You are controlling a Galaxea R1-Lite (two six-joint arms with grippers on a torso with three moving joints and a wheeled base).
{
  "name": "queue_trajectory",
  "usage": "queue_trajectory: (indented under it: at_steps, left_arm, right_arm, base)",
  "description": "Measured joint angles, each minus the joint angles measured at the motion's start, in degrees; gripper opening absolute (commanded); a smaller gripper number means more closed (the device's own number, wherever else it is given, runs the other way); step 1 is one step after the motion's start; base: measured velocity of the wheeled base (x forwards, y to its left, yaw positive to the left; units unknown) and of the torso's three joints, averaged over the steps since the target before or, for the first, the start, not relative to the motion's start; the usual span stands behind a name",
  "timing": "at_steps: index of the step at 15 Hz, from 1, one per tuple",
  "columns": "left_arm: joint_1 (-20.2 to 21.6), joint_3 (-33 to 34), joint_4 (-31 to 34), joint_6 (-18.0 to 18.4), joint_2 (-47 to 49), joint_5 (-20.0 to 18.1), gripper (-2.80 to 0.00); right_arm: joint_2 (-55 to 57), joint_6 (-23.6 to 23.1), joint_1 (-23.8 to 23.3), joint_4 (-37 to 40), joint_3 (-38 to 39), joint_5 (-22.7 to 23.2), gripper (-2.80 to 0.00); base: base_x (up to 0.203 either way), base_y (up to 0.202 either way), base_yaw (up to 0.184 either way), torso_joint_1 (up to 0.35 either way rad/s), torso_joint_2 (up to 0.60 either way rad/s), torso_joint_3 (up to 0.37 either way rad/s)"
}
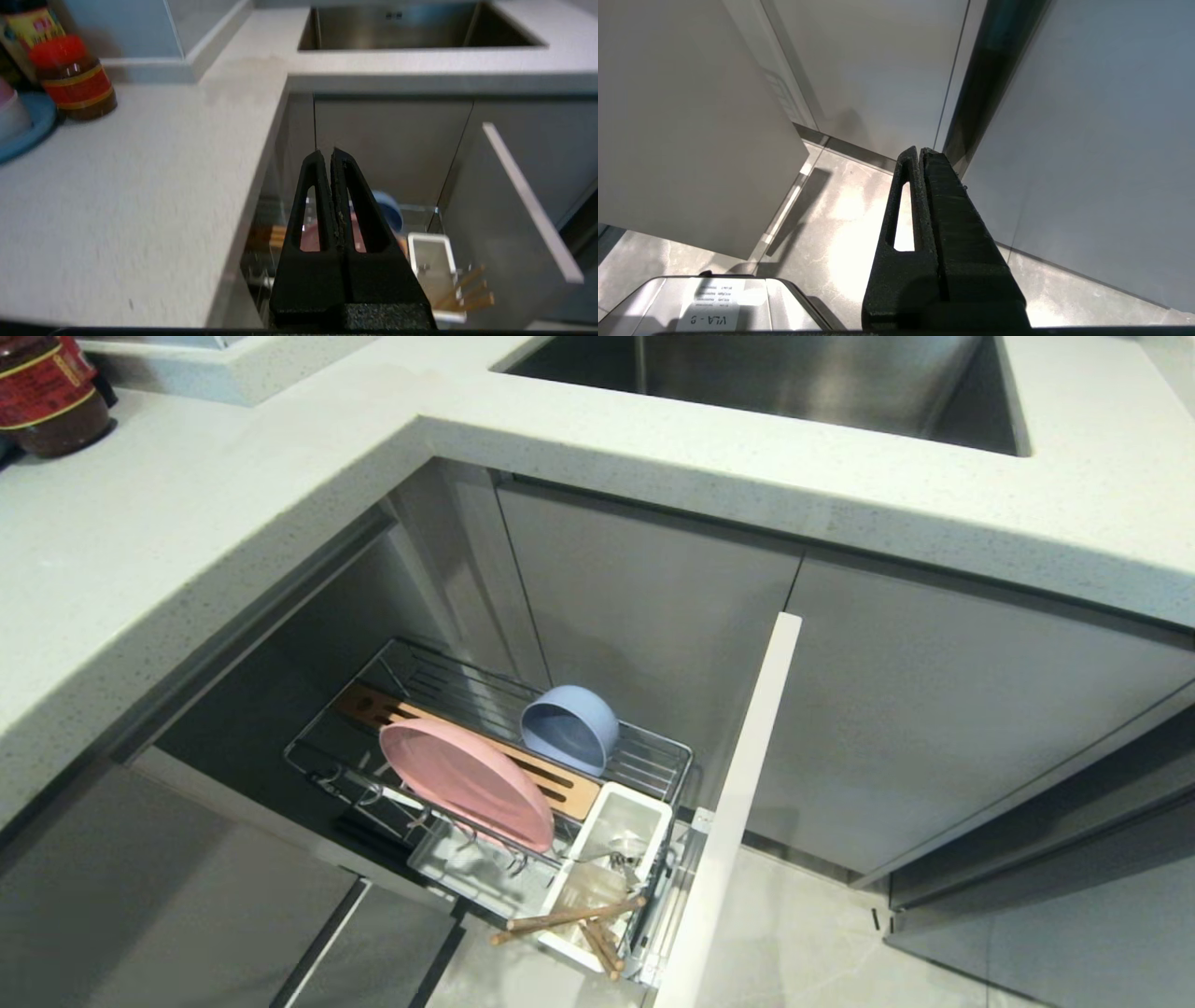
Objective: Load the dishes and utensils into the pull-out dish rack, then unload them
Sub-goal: Take the plate out of the cupboard
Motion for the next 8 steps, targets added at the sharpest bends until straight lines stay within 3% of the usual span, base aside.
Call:
queue_trajectory:
  at_steps: [3, 5, 8]
  left_arm:
    - [1.35, 14.18, 0.17, 0.08, -10.03, 0.44, -2.8]
    - [1.76, 22.8, -1.85, -1.78, -14.52, 4.66, -2.8]
    - [1.98, 35.65, -11.8, -3.14, -17.48, 9.42, -2.8]
  right_arm:
    - [0.0, 0.0, 0.0, -0.02, 0.0, 0.0, -2.8]
    - [0.0, 0.0, 0.0, 0.0, 0.0, 0.0, -2.8]
    - [0.0, 0.0, -0.02, 0.0, 0.0, 0.02, -2.8]
  base:
    - [0.0, 0.0, 0.0, 0.0, 0.0, 0.0]
    - [0.0, 0.0, 0.0, 0.0, 0.0, 0.0]
    - [0.0, 0.0, 0.0, 0.0, 0.0, 0.0]
